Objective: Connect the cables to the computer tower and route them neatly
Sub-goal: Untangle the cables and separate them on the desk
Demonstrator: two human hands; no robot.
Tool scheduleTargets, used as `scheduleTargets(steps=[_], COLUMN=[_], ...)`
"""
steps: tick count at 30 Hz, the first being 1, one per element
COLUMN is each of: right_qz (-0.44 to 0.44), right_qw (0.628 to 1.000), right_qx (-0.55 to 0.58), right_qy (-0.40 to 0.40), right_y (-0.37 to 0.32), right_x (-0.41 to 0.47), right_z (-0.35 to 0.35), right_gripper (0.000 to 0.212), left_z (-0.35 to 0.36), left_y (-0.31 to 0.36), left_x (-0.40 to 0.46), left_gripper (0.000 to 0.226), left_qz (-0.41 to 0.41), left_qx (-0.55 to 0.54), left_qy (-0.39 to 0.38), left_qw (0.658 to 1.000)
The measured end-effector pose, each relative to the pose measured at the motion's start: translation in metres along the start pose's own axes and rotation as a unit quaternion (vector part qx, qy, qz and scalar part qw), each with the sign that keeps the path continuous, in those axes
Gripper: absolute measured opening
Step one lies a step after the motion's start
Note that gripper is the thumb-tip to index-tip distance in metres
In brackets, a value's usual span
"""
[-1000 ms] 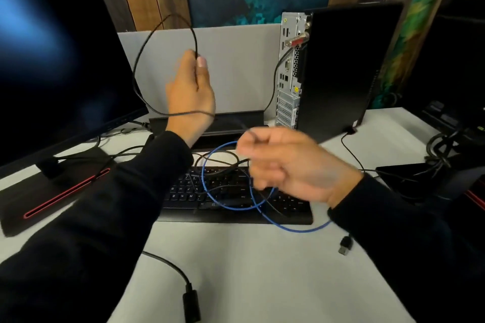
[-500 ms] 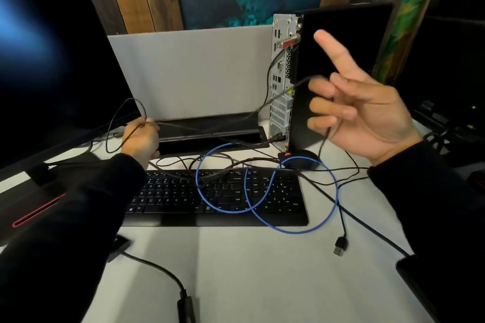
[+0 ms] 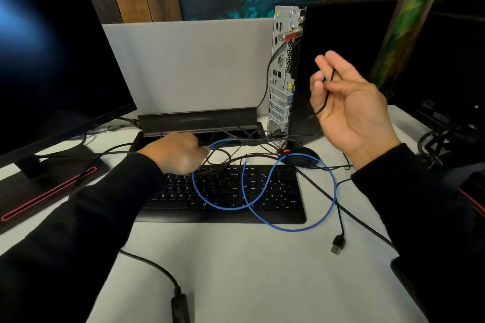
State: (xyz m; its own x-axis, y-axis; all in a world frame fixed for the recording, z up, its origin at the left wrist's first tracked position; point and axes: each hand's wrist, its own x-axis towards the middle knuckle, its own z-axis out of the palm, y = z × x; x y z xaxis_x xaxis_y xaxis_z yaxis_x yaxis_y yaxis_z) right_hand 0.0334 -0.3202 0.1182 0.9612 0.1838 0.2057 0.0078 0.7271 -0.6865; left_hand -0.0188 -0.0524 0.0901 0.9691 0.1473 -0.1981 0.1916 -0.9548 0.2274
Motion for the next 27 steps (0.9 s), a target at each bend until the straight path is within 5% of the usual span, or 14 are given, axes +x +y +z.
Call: scheduleTargets(steps=[3, 7, 10, 15, 20, 22, 24, 27], right_qz=[0.007, 0.004, -0.004, -0.053, -0.073, -0.039, -0.043, -0.120], right_qw=[1.000, 1.000, 0.998, 0.994, 0.994, 0.966, 0.882, 0.806], right_qx=[-0.006, 0.013, 0.055, 0.076, -0.070, -0.235, -0.438, -0.552], right_qy=[0.012, -0.007, -0.030, -0.061, -0.049, -0.096, -0.168, -0.176], right_y=[0.003, -0.001, -0.010, -0.023, -0.005, 0.009, 0.024, 0.033], right_x=[-0.004, -0.015, -0.023, -0.023, -0.017, -0.018, -0.021, -0.021], right_z=[0.006, 0.020, 0.033, 0.036, 0.021, 0.016, 0.007, 0.001], right_gripper=[0.050, 0.050, 0.050, 0.054, 0.041, 0.032, 0.023, 0.020], left_z=[-0.004, 0.004, 0.011, 0.001, -0.049, -0.063, -0.073, -0.083], left_y=[0.041, 0.083, 0.109, 0.116, 0.108, 0.108, 0.109, 0.110], left_x=[-0.026, -0.047, -0.049, -0.042, -0.029, -0.027, -0.029, -0.031], left_gripper=[0.046, 0.023, 0.032, 0.039, 0.039, 0.041, 0.042, 0.041], left_qz=[0.098, 0.251, 0.351, 0.340, 0.261, 0.230, 0.232, 0.265], left_qx=[0.049, -0.033, -0.073, -0.257, -0.632, -0.714, -0.757, -0.771], left_qy=[0.053, 0.220, 0.196, 0.225, 0.182, 0.149, 0.130, 0.142], left_qw=[0.993, 0.942, 0.913, 0.876, 0.707, 0.645, 0.596, 0.561])
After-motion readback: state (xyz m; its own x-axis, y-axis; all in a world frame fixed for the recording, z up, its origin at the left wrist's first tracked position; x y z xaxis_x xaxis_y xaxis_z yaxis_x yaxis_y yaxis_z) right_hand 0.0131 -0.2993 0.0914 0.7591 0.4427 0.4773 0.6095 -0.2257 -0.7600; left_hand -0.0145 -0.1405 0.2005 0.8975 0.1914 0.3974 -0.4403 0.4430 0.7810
